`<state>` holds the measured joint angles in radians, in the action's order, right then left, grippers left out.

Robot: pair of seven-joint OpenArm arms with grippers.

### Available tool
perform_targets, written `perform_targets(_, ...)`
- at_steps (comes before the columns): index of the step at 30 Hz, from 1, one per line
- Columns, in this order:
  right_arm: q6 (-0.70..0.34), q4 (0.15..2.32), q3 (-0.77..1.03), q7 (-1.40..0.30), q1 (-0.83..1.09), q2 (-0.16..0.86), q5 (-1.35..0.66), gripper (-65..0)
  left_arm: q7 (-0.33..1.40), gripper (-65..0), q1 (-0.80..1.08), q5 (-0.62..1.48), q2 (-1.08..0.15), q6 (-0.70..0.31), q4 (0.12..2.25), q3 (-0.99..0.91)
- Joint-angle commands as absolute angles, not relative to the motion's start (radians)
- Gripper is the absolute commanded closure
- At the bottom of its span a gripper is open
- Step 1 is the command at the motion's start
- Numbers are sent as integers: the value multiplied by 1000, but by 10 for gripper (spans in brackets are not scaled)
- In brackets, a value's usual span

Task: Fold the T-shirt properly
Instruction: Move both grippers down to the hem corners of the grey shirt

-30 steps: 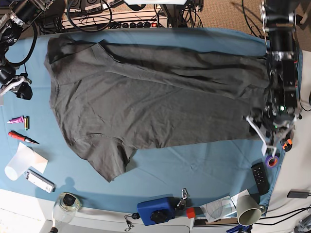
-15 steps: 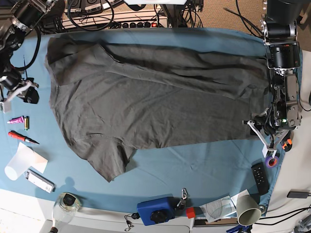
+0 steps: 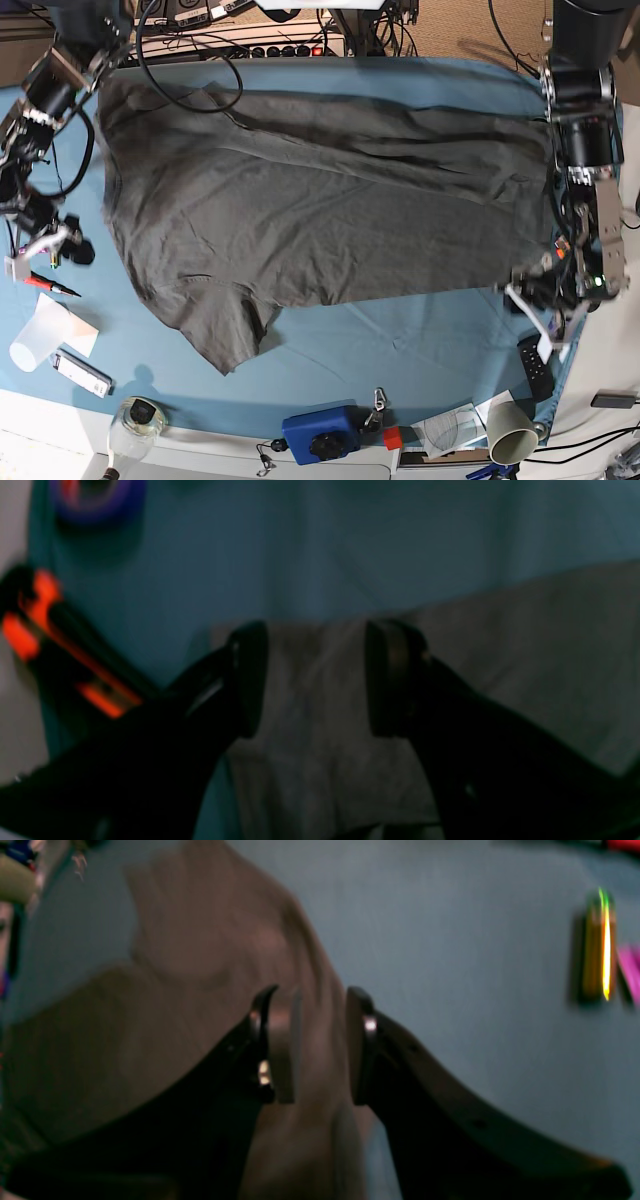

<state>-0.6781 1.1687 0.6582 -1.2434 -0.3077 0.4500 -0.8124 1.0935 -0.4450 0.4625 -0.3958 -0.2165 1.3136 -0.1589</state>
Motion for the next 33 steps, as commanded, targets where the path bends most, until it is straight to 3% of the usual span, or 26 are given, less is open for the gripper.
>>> perform_targets(1, -684, 1159, 645, -1217, -360, 477, -836, -161, 1096, -313, -481, 477, -410, -229, 1330, -166)
perform_targets(9, -678, 874, 422, -1029, -595, 477, -673, -161, 1200, -313, -498, 512, -410, -237, 1330, -166)
perform_targets(14, -592, 748, 296, -931, -694, 476, -544, -161, 1256, -309, -499, 540, -411, -257, 1330, -166)
perform_targets(24, -579, 556, 273, -901, -697, 461, -439, -161, 1303, -309, -498, 544, -425, -262, 1342, -167)
perform_targets(33, -605, 536, 273, -961, -631, 384, -440, -159, 1317, -309, -498, 543, -509, -264, 1357, -167)
